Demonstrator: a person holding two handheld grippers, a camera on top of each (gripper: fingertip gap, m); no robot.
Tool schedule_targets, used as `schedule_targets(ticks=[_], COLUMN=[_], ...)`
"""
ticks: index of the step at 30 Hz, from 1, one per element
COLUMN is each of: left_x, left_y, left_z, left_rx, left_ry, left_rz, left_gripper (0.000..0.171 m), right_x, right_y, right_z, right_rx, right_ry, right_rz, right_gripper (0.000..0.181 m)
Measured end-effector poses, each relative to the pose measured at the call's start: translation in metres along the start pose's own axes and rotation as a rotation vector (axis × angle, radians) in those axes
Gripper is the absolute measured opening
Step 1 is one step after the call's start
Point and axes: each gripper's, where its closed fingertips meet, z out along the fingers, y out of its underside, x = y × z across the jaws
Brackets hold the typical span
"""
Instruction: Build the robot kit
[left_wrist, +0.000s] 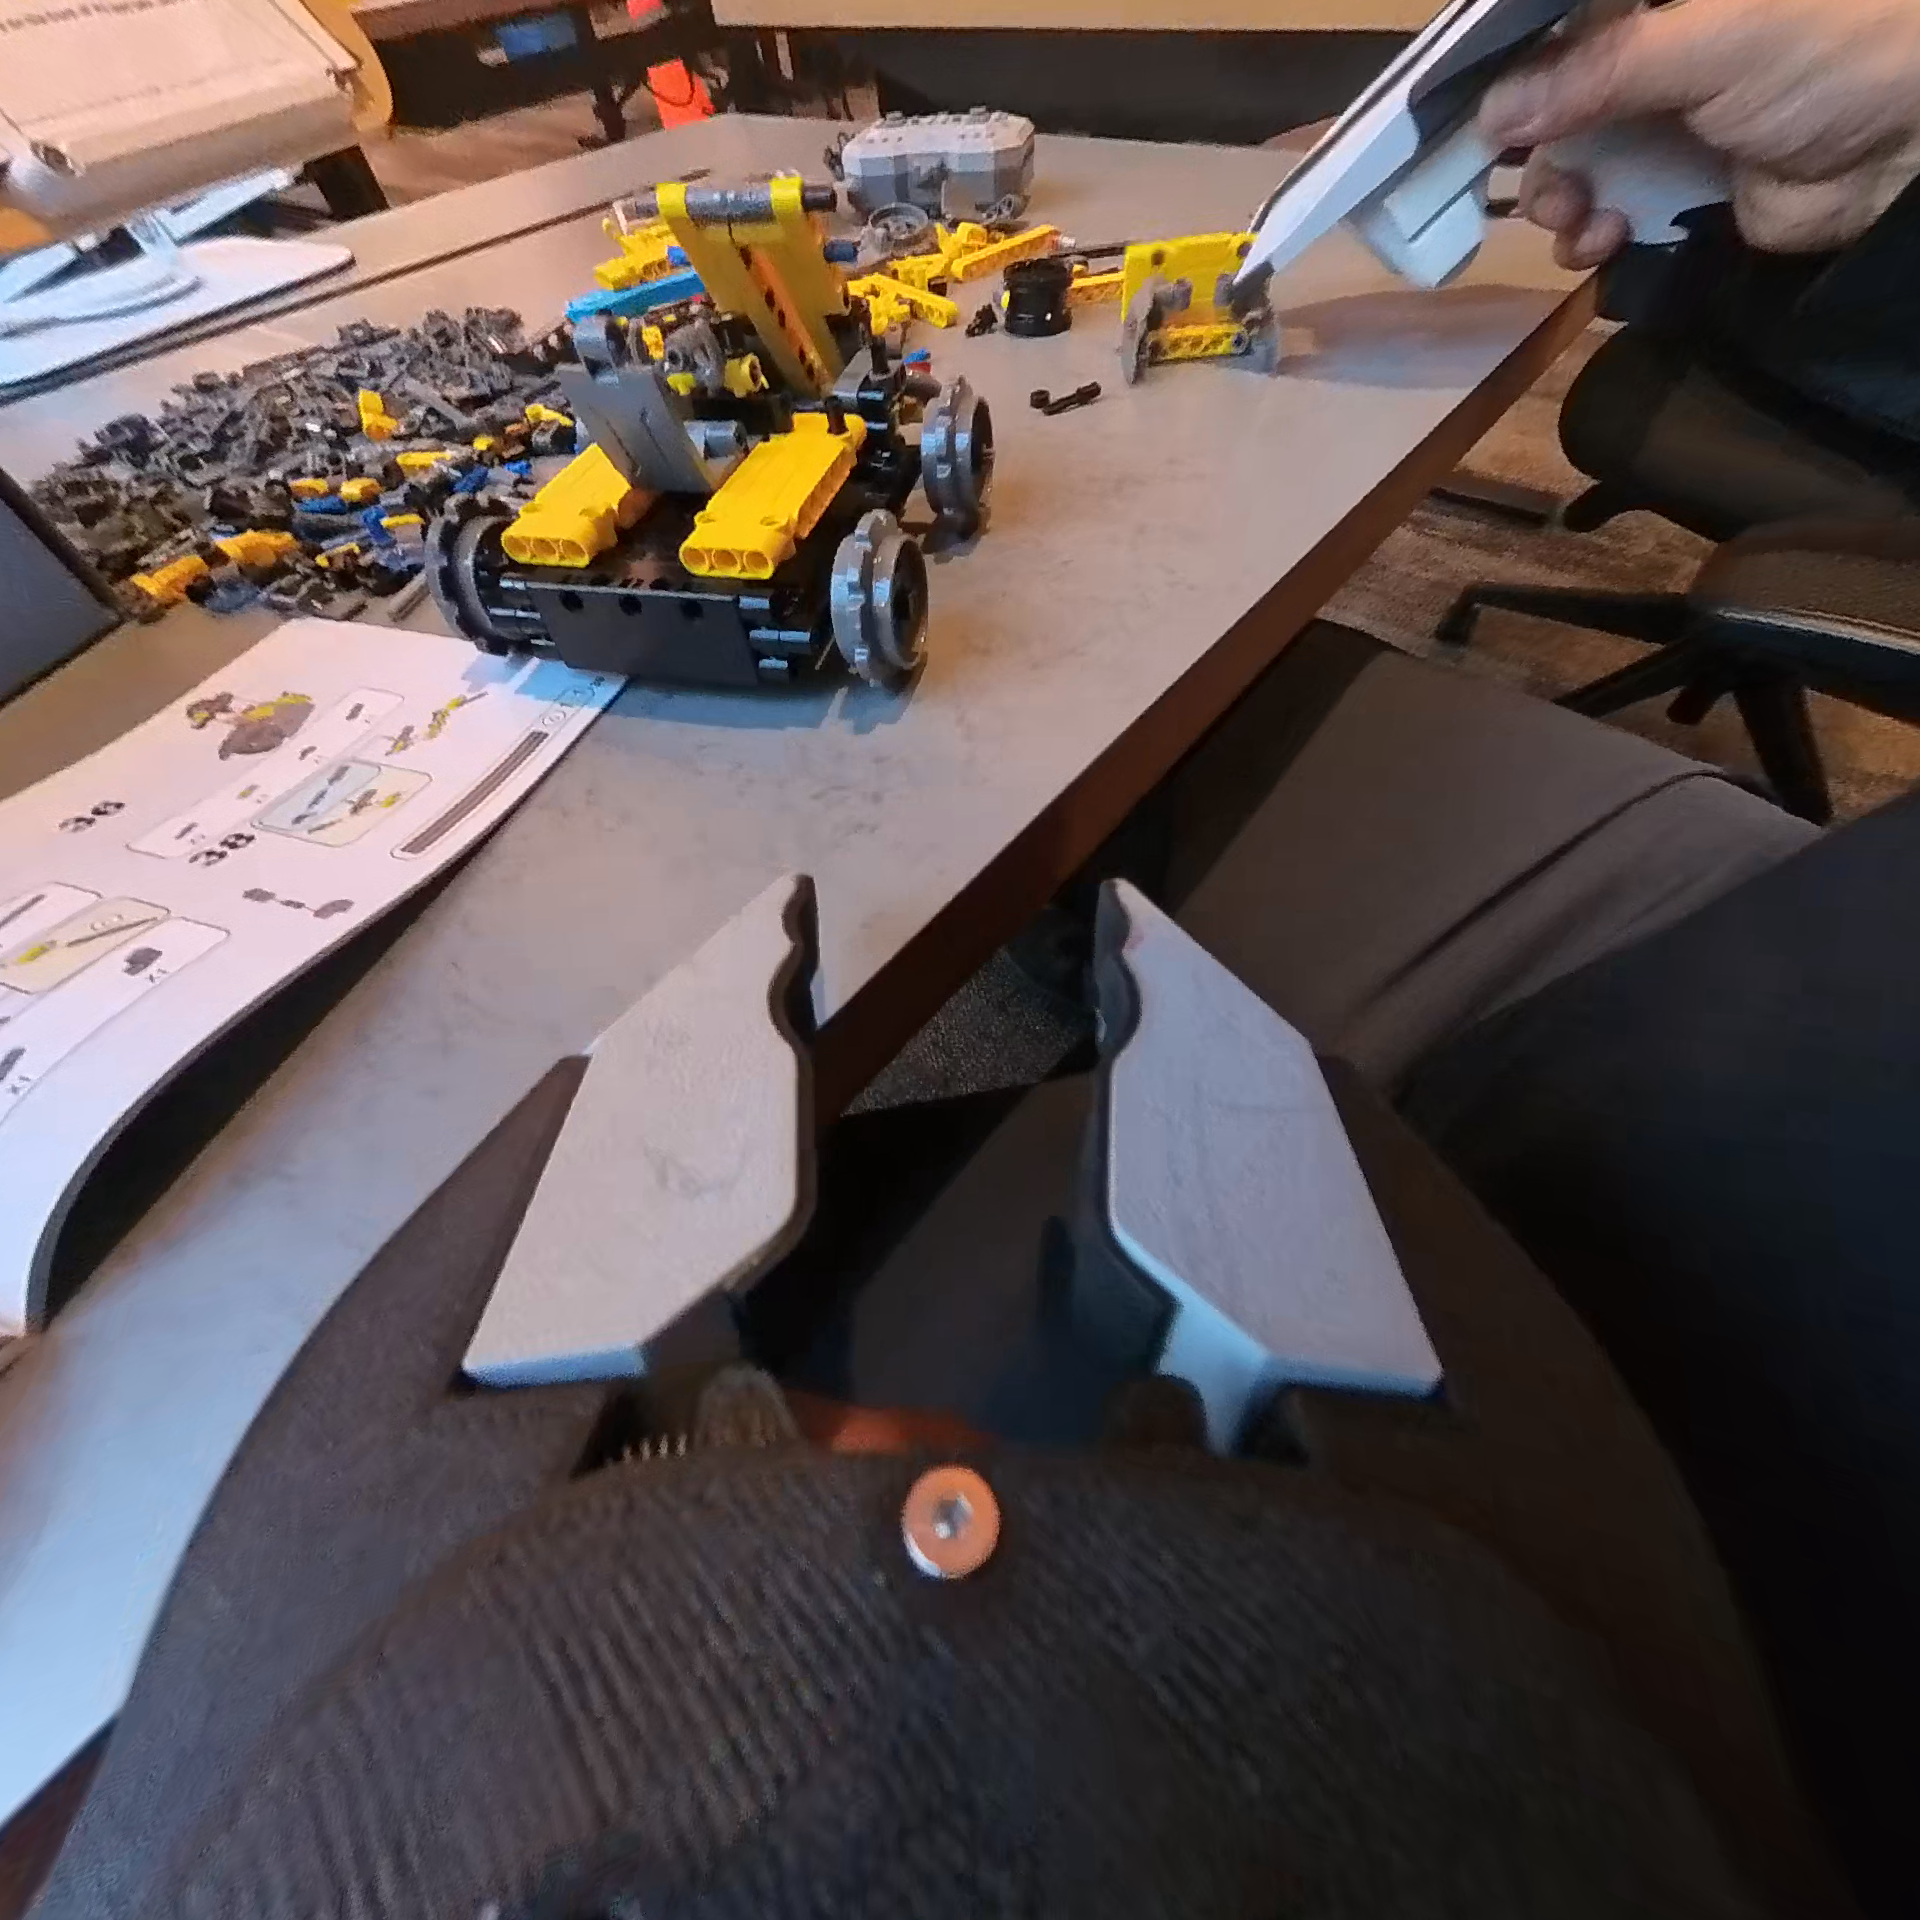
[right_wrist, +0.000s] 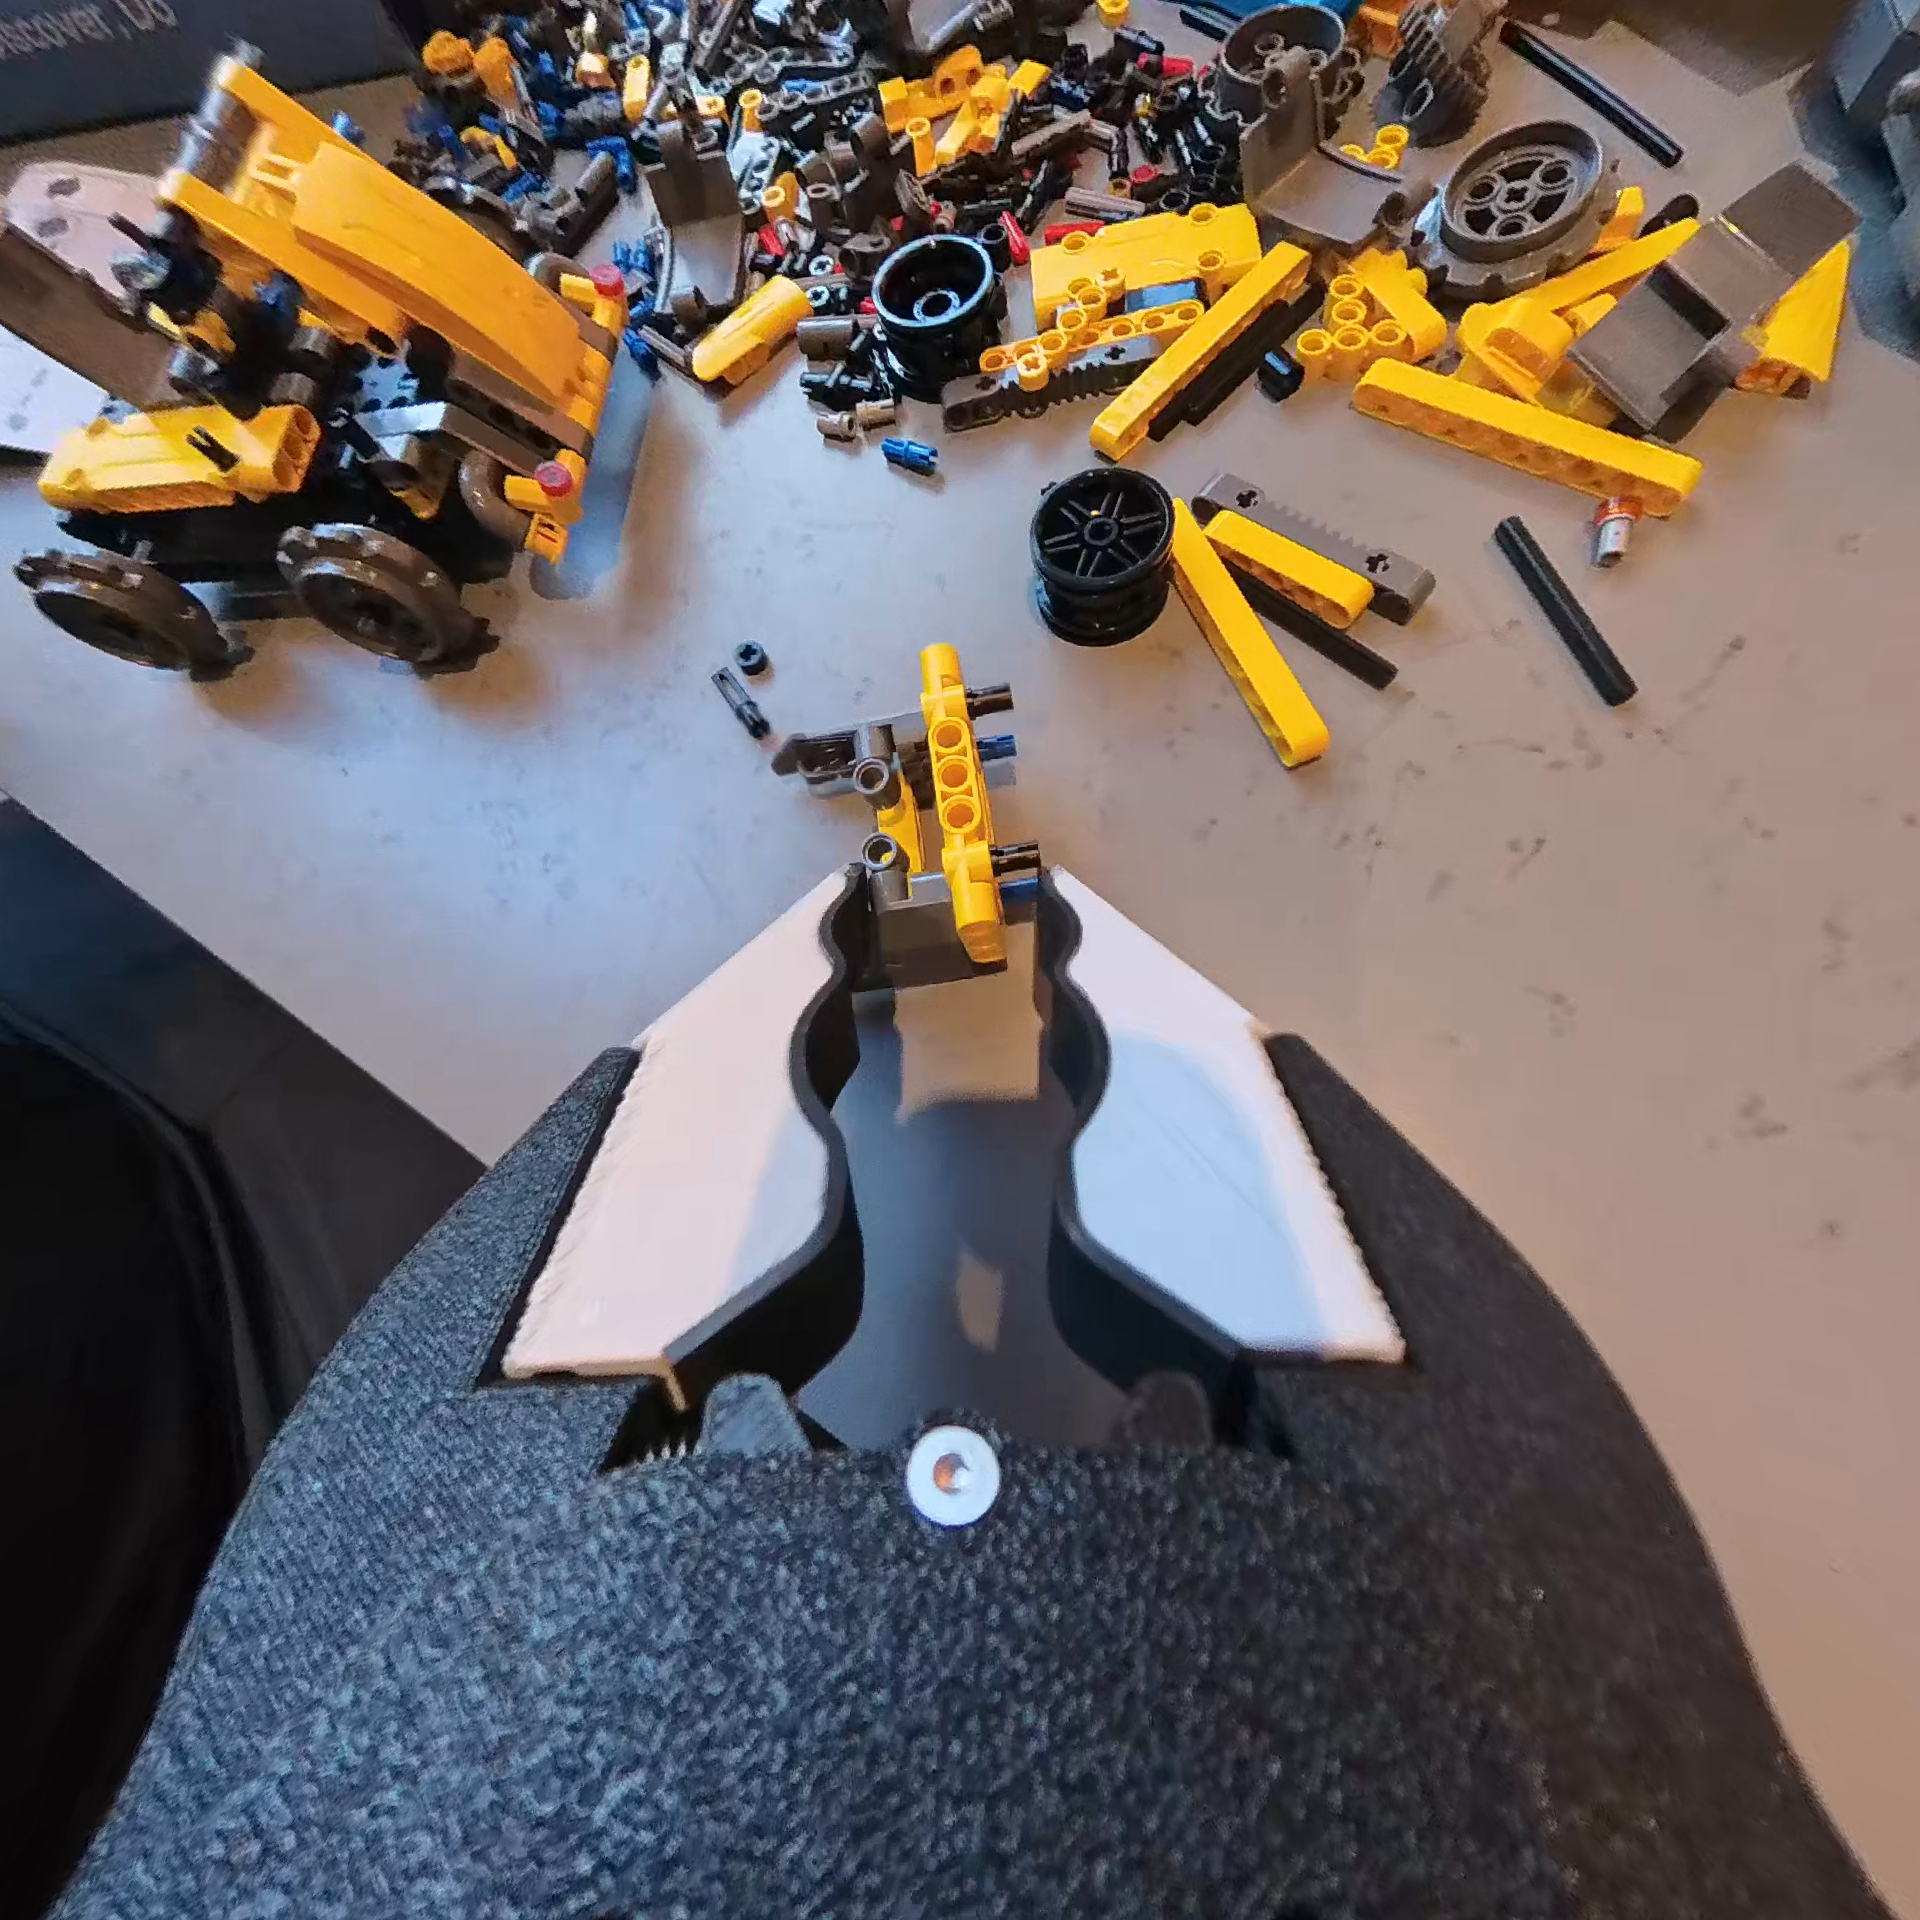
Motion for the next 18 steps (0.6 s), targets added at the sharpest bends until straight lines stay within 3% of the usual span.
schedule_targets(ticks=[11, 18], left_x=[0.000, -0.008], left_y=[0.007, 0.004], left_z=[-0.003, -0.007], left_rx=[-0.011, 0.007], left_ry=[-0.010, 0.019], left_rz=[0.005, -0.055], left_gripper=[0.052, 0.052], right_x=[-0.024, -0.036], right_y=[-0.028, -0.029], right_z=[-0.013, -0.004], right_rx=[0.107, 0.085], right_ry=[-0.060, -0.048], right_rz=[-0.015, -0.009], right_gripper=[0.031, 0.031])
